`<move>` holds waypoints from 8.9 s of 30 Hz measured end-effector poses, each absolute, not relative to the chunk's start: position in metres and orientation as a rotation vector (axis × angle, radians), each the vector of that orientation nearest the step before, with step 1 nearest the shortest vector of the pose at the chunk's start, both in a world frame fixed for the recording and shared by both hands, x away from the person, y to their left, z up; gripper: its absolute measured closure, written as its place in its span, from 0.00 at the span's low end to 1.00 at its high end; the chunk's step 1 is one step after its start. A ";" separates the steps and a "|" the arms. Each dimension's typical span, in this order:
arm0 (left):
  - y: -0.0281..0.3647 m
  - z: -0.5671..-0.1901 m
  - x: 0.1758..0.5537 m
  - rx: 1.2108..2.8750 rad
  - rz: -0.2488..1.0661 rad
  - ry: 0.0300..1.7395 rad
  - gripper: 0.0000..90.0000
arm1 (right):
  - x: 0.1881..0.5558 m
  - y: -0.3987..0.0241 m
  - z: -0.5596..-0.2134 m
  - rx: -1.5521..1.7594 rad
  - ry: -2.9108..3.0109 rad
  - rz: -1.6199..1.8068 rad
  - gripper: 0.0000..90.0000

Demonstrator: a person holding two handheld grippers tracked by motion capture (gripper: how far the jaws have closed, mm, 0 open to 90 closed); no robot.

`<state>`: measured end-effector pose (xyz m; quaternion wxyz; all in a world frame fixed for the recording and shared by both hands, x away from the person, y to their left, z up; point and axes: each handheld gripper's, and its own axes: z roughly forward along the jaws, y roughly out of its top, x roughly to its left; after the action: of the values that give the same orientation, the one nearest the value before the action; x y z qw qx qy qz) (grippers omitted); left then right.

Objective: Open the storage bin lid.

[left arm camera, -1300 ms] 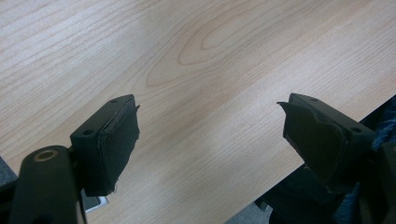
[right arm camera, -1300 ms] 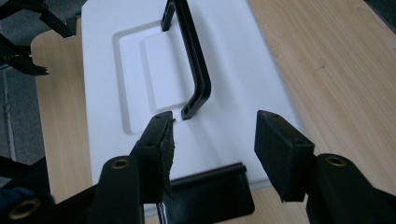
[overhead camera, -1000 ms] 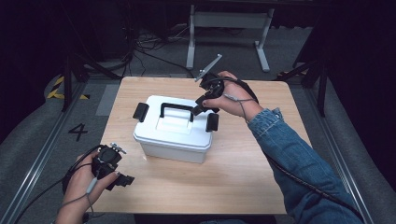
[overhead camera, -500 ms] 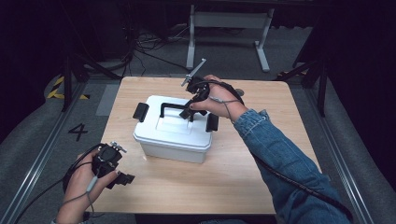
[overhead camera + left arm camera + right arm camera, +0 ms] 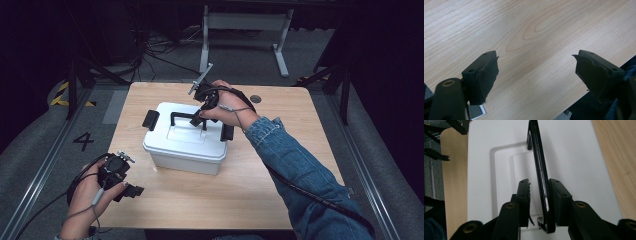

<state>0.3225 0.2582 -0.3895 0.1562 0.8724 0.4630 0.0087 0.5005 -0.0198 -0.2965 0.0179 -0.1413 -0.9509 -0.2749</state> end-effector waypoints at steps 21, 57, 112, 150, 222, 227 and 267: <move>0.258 -0.382 0.337 2.475 0.029 1.300 0.22 | 0.499 -0.009 -0.302 -0.368 -3.005 -0.747 0.93; 0.258 -0.379 0.341 2.485 0.020 1.282 0.21 | 0.492 -0.022 -0.262 -0.320 -3.047 -0.854 0.94; 0.250 -0.384 0.352 2.502 -0.023 1.300 0.21 | 0.484 -0.228 -0.229 -0.772 -3.060 -1.032 0.94; 0.250 -0.392 0.355 2.512 -0.049 1.319 0.21 | 0.497 -0.313 -0.319 -1.120 -2.928 -0.920 0.94; 0.250 -0.398 0.356 2.538 -0.074 1.313 0.21 | 0.517 -0.336 -0.421 -1.267 -2.855 -0.984 0.60; 0.249 -0.398 0.356 2.532 -0.076 1.316 0.21 | 0.509 -0.336 -0.410 -1.267 -2.856 -1.051 0.56; 0.249 -0.396 0.350 2.540 -0.046 1.314 0.20 | 0.381 -0.304 -0.381 -0.986 -2.901 -1.073 0.53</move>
<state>0.3500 0.2493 -0.3963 0.1404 0.8792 0.4550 -0.0159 0.3810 -0.3041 -0.3813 -0.0524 -0.3033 -0.8924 -0.3300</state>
